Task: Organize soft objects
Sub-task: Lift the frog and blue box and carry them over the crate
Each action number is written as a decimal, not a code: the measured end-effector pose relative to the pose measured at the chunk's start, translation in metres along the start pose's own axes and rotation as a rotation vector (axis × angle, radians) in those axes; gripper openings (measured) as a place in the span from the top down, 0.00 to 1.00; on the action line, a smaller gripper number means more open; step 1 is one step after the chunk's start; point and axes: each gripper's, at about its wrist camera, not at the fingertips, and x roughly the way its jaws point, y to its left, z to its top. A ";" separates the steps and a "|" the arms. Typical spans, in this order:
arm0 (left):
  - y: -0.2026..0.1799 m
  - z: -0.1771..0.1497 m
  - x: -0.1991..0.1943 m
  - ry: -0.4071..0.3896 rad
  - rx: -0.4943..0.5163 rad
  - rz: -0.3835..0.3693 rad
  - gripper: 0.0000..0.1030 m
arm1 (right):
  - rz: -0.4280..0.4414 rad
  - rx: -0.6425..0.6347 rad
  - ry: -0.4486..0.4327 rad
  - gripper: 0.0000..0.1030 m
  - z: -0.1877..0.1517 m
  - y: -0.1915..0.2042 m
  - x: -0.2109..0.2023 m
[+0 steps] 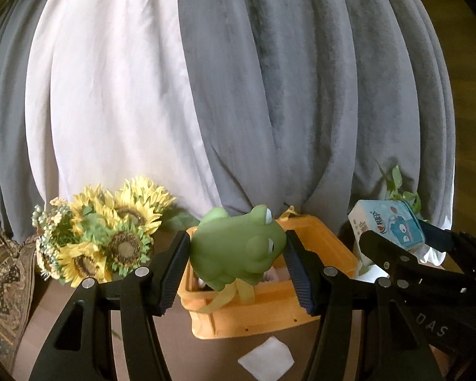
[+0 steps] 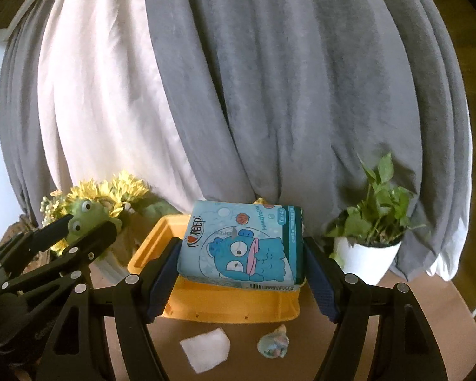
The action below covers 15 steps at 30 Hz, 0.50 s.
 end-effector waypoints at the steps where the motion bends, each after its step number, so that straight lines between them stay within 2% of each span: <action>1: 0.000 0.001 0.003 -0.001 -0.001 0.002 0.43 | 0.000 -0.001 0.000 0.28 0.001 -0.001 0.003; 15: 0.003 0.009 0.070 0.037 0.007 0.018 0.43 | -0.013 -0.013 0.030 0.28 0.019 -0.012 0.070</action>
